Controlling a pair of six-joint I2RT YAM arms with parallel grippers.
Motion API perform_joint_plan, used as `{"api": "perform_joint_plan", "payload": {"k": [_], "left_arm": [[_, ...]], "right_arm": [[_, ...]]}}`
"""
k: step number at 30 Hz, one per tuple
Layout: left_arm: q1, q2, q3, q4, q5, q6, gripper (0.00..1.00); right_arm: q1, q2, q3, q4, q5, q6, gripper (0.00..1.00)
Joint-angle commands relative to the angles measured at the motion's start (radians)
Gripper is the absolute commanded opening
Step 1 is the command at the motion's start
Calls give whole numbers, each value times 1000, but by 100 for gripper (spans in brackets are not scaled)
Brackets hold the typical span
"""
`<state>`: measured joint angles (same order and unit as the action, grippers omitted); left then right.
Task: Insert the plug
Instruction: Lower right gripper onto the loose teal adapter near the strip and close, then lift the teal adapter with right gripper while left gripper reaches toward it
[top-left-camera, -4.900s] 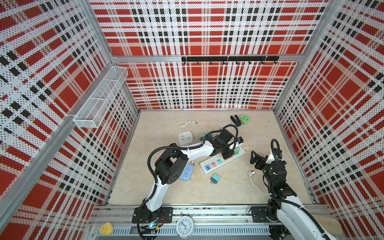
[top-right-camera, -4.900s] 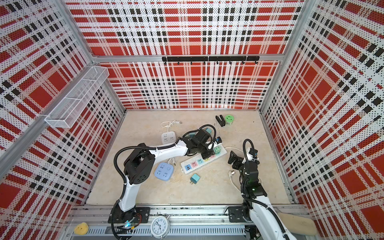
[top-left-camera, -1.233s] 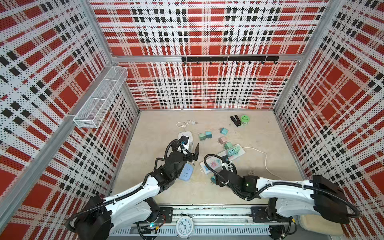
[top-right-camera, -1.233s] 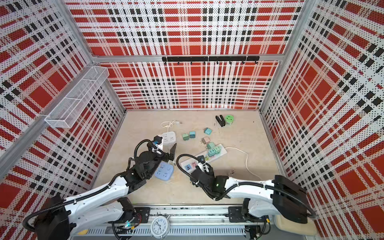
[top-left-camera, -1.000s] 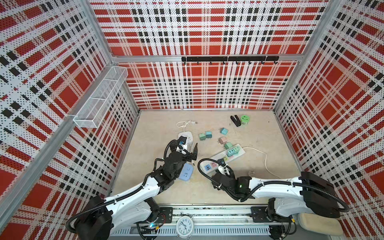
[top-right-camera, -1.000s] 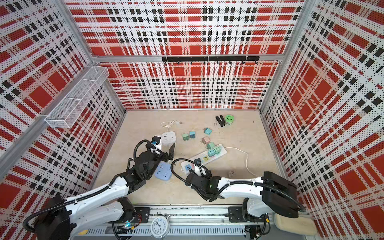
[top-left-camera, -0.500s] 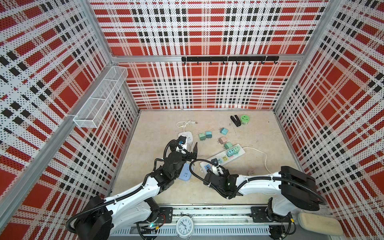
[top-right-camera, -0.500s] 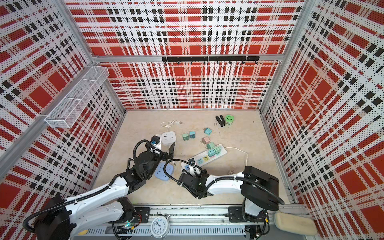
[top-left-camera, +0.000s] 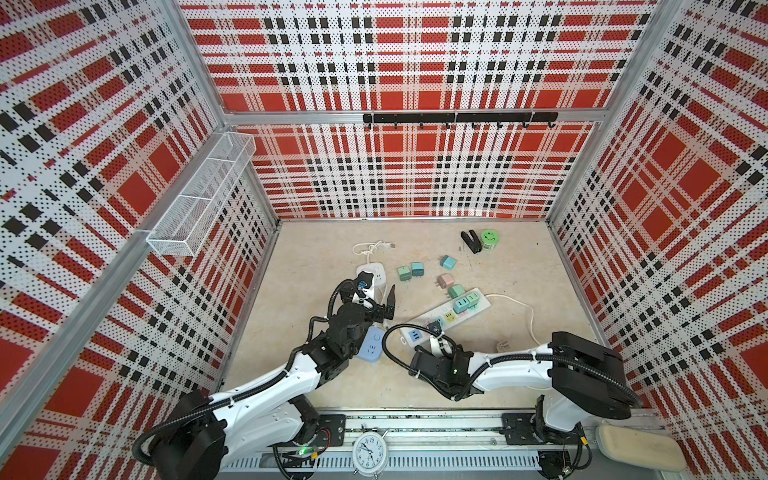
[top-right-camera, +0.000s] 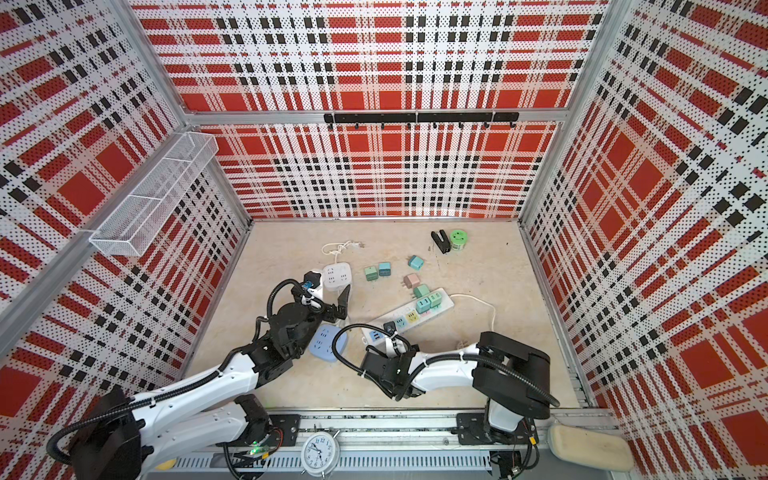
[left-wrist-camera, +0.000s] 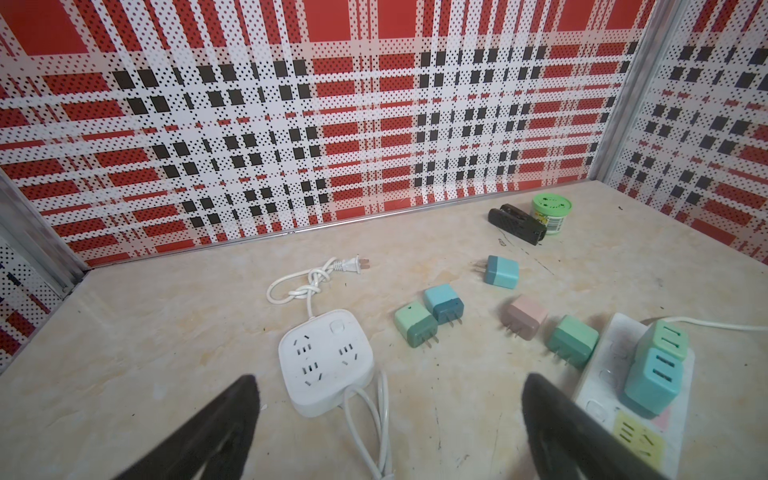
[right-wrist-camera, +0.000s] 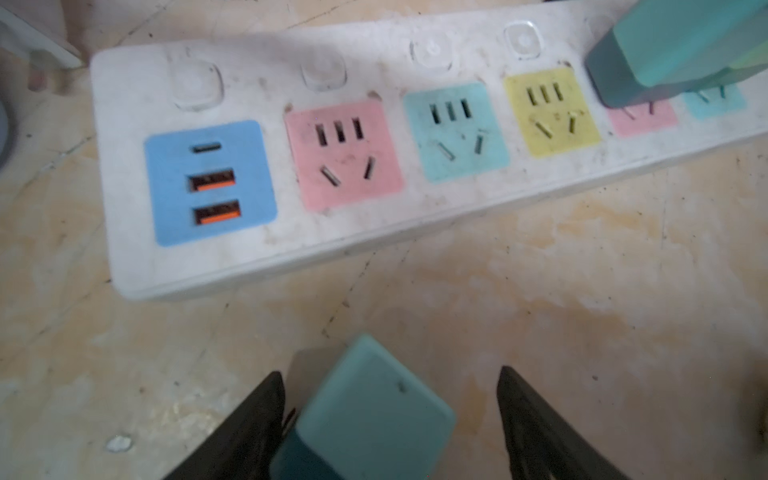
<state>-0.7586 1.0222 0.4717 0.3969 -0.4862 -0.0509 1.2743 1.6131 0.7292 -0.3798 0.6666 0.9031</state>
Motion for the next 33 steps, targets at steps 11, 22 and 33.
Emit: {"api": "perform_joint_plan", "payload": {"k": [11, 22, 33], "left_arm": [[3, 19, 14, 26, -2, -1, 99], [2, 34, 23, 20, 2, 8, 99], [2, 53, 33, 17, 72, 23, 99]], "right_arm": [[28, -54, -60, 55, -2, 38, 79], [27, 1, -49, 142, -57, 9, 65], [26, 21, -61, 155, -60, 18, 45]]}}
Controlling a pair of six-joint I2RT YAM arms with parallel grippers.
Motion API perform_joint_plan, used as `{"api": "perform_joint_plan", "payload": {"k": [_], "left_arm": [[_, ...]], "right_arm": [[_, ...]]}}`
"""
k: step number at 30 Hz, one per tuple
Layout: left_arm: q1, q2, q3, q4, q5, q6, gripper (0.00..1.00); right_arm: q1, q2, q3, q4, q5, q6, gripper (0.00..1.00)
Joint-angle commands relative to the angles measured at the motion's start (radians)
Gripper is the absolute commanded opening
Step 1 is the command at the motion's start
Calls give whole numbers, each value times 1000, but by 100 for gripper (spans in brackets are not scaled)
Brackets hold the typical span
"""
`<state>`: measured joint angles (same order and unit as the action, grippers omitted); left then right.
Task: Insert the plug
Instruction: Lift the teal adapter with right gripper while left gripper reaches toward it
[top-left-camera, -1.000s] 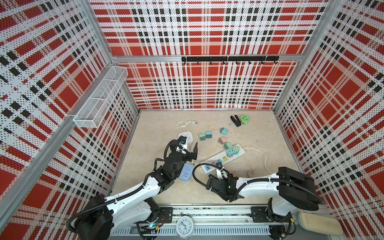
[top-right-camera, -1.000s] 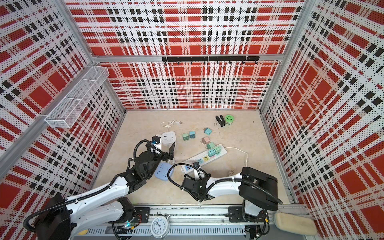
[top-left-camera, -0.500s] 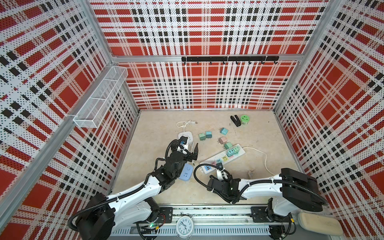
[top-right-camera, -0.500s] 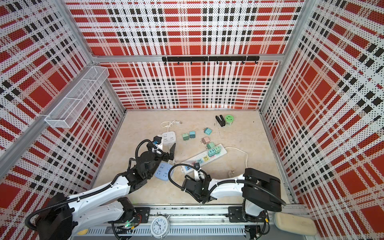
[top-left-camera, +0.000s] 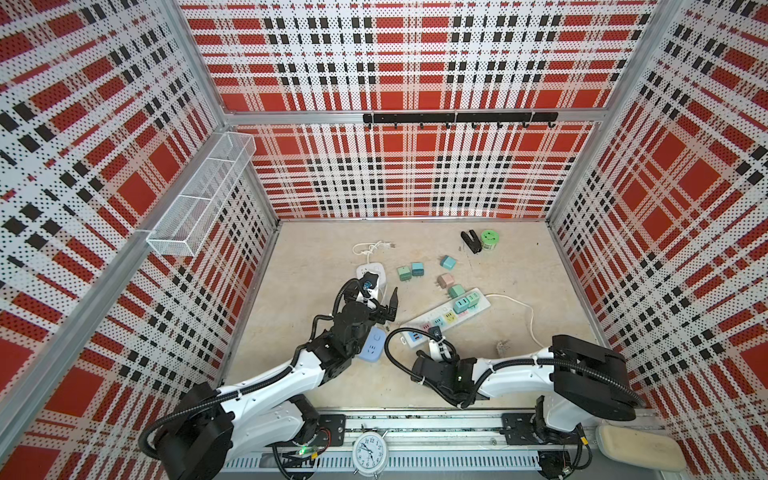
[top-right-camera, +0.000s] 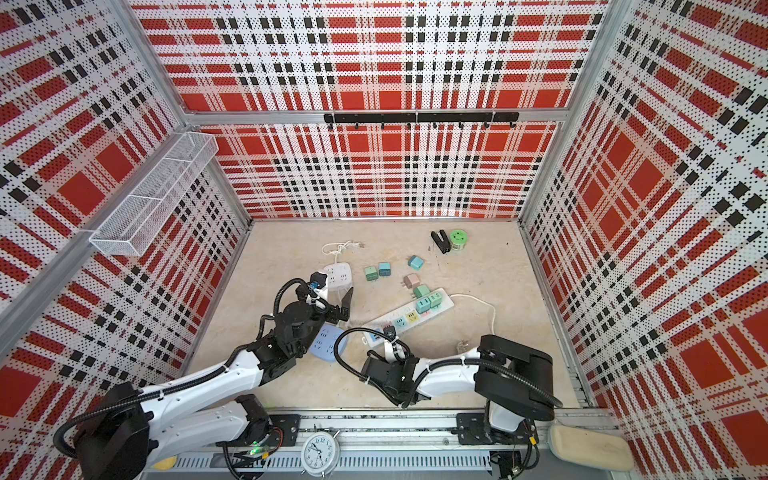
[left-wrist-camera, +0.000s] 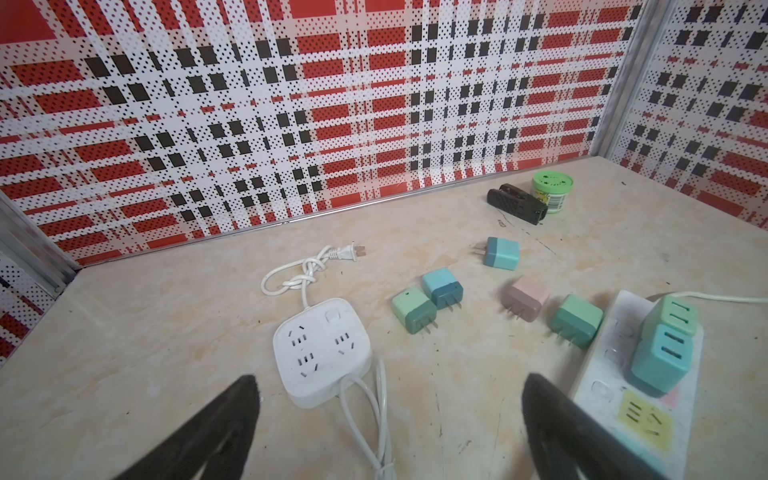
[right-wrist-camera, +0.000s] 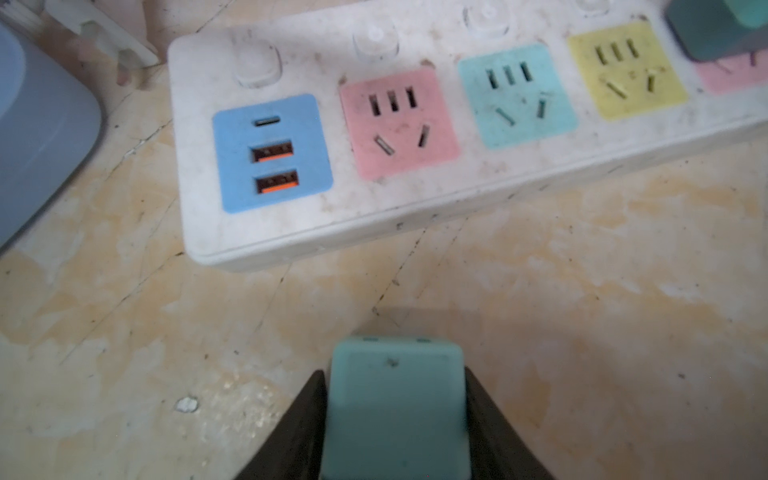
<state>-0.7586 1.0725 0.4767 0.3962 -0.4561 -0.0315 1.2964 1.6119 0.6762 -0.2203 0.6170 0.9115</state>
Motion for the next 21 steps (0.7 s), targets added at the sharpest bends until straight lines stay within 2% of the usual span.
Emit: {"api": "perform_joint_plan", "payload": {"k": [1, 5, 8, 17, 19, 21], "left_arm": [[1, 3, 30, 19, 43, 7, 99], [1, 14, 40, 20, 0, -13, 99], [-3, 23, 49, 19, 8, -16, 99], [-41, 7, 60, 20, 33, -40, 99], [-49, -5, 57, 19, 81, -44, 99], [-54, -25, 47, 20, 201, -19, 99]], "right_arm": [[4, 20, -7, -4, -10, 8, 42], [5, -3, -9, -11, 2, -10, 33], [3, -63, -37, 21, 15, -44, 27], [4, -377, -148, 40, 184, -199, 15], [6, -462, -182, 64, 222, -254, 14], [5, -552, -225, 127, 234, -339, 14]]}}
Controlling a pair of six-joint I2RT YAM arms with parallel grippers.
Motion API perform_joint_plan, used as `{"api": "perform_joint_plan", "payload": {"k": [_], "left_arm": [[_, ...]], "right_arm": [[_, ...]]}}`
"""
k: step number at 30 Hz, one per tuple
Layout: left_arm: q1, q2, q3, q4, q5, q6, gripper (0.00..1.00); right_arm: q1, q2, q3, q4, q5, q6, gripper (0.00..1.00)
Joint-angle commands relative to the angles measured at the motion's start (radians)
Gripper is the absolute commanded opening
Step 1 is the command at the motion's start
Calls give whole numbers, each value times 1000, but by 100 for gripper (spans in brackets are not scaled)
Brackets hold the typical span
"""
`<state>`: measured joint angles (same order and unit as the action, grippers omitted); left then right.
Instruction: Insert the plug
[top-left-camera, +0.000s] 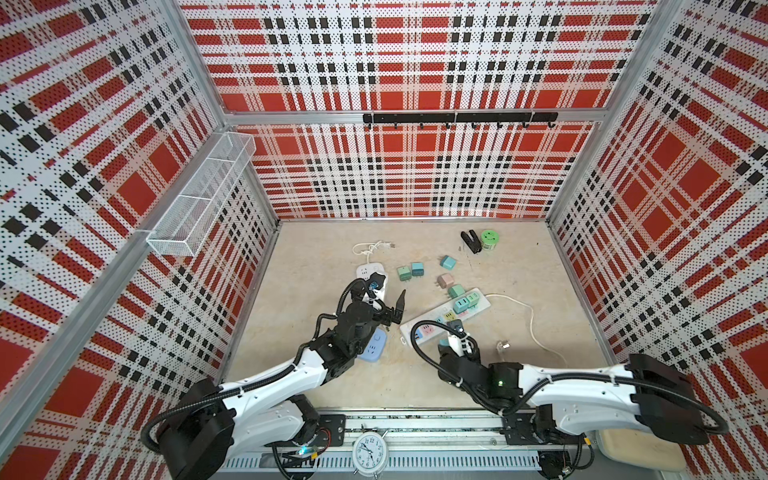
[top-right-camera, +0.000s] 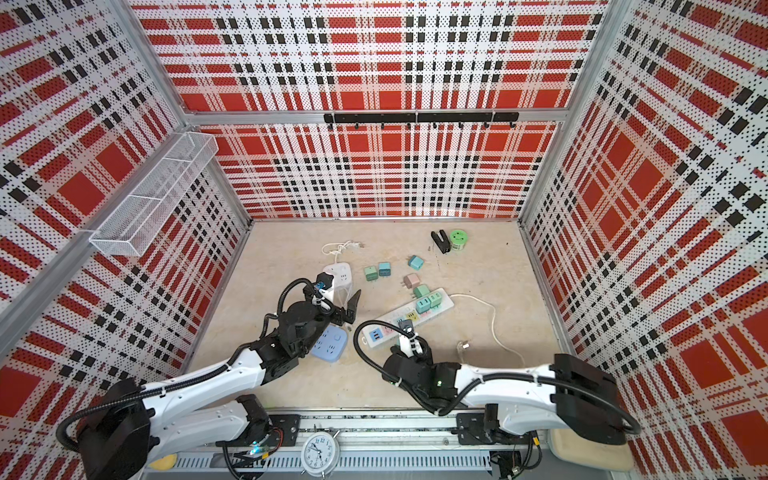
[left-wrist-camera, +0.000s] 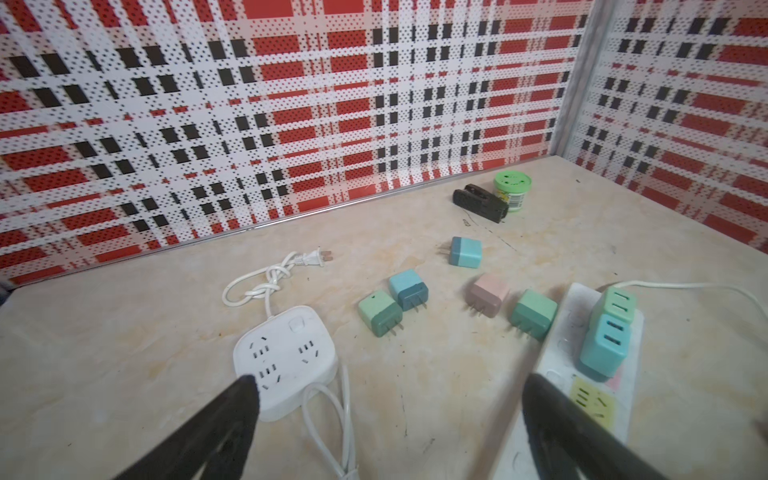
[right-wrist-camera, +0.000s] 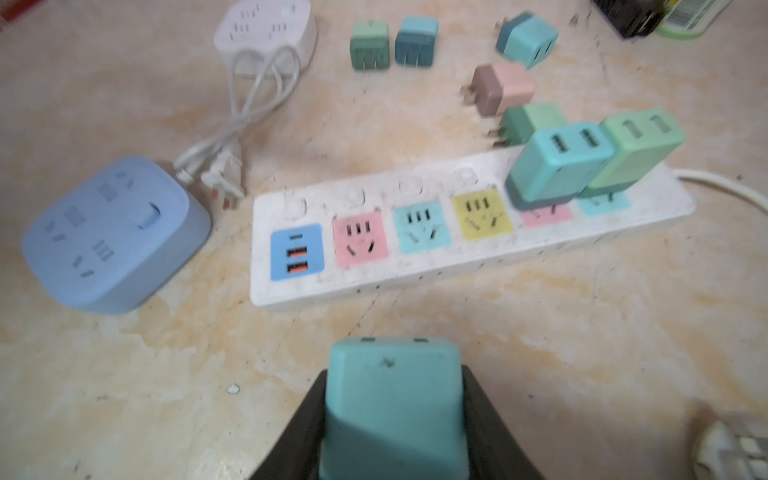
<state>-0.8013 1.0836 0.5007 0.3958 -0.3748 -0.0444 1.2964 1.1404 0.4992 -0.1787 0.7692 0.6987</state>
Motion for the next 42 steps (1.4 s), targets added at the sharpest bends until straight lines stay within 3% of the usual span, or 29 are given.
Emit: {"api": "perform_joint_plan", "payload": {"k": [1, 10, 17, 21, 29, 42], "left_arm": [[-16, -44, 20, 20, 161, 11, 100], [-59, -62, 37, 15, 274, 18, 92], [-91, -34, 66, 14, 383, 20, 88], [-101, -21, 78, 15, 442, 27, 86], [-121, 5, 103, 15, 569, 44, 83], [-124, 79, 160, 6, 726, 11, 82]], "right_arm": [[6, -122, -72, 128, 78, -175, 14], [6, -360, -217, 478, 15, -558, 12], [4, -353, -281, 766, 7, -840, 4], [3, -322, -294, 860, -58, -967, 0], [4, -253, -299, 986, -140, -1078, 0], [4, -178, -306, 1214, -157, -1190, 0]]}}
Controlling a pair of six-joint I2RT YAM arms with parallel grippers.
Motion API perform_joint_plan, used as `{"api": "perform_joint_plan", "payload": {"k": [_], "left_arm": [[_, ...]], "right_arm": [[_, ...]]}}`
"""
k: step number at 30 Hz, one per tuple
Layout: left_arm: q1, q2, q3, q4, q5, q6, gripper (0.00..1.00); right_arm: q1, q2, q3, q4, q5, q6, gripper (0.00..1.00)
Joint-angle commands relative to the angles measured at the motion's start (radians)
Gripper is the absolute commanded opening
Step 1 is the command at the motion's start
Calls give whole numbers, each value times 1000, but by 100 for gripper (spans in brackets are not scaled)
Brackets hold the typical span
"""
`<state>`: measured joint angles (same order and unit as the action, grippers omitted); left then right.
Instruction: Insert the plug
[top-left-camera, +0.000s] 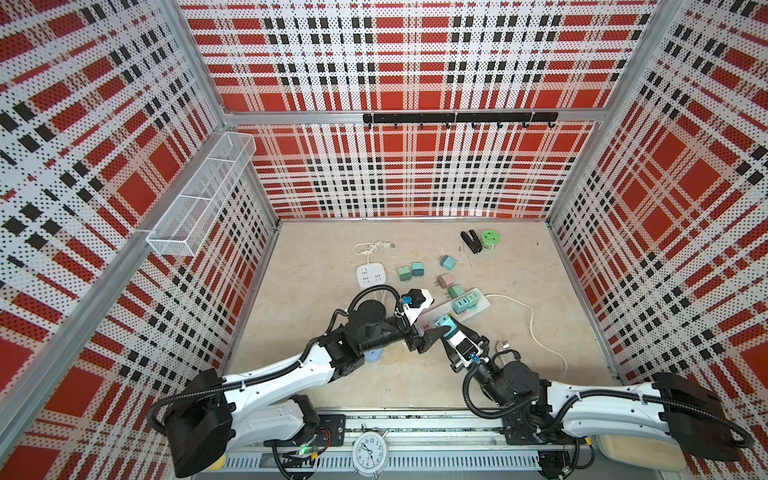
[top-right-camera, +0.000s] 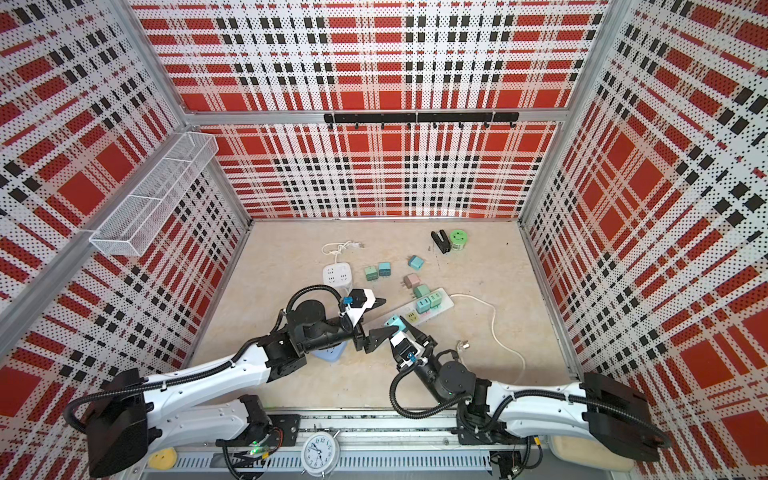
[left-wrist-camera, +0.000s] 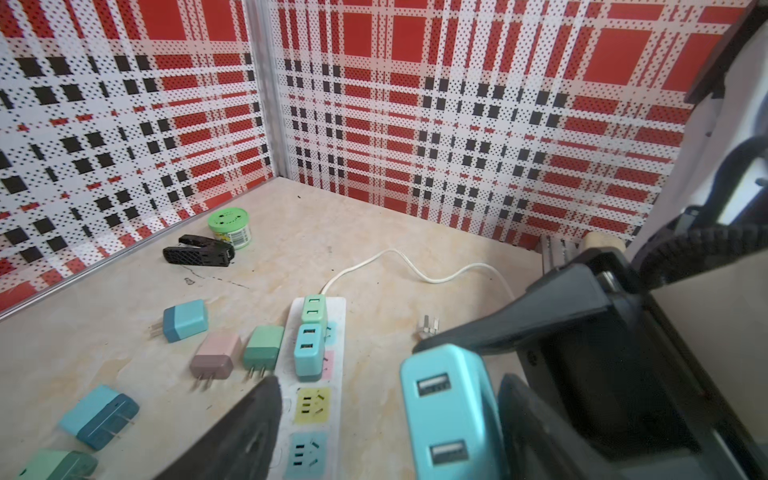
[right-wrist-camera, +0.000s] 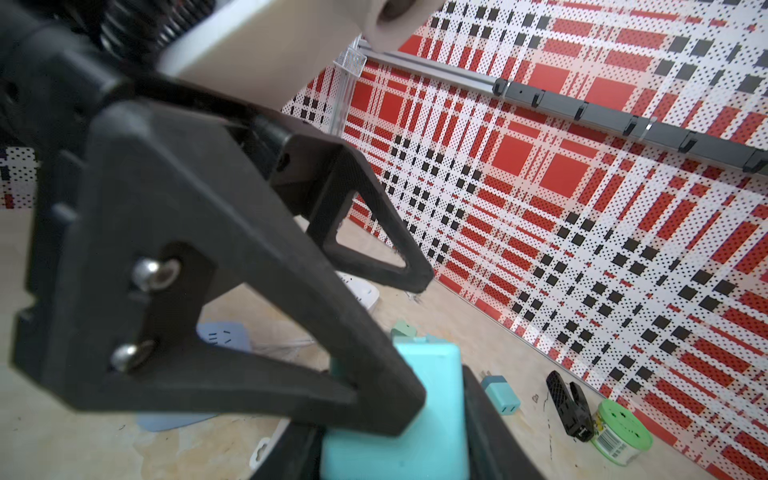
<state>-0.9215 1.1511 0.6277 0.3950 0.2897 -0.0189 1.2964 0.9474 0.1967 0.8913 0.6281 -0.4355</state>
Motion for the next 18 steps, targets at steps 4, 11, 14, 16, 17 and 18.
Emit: {"api": "perform_joint_plan", "payload": {"k": [4, 11, 14, 16, 17, 18], "left_arm": [[-5, 33, 50, -3, 83, -19, 81], [-8, 68, 76, -23, 120, -18, 71], [-8, 69, 81, -34, 123, -13, 67], [-8, 71, 81, -37, 122, -9, 64], [-8, 71, 82, -38, 122, -7, 62], [-8, 73, 83, -40, 124, -4, 61]], "right_arm": [[4, 63, -8, 243, 2, -101, 0], [-21, 168, -3, 411, 3, -175, 0], [-38, 200, 9, 445, -1, -185, 0], [-53, 216, 18, 458, -4, -185, 0], [-62, 220, 21, 464, -4, -183, 0], [-70, 223, 23, 470, -9, -180, 0]]}}
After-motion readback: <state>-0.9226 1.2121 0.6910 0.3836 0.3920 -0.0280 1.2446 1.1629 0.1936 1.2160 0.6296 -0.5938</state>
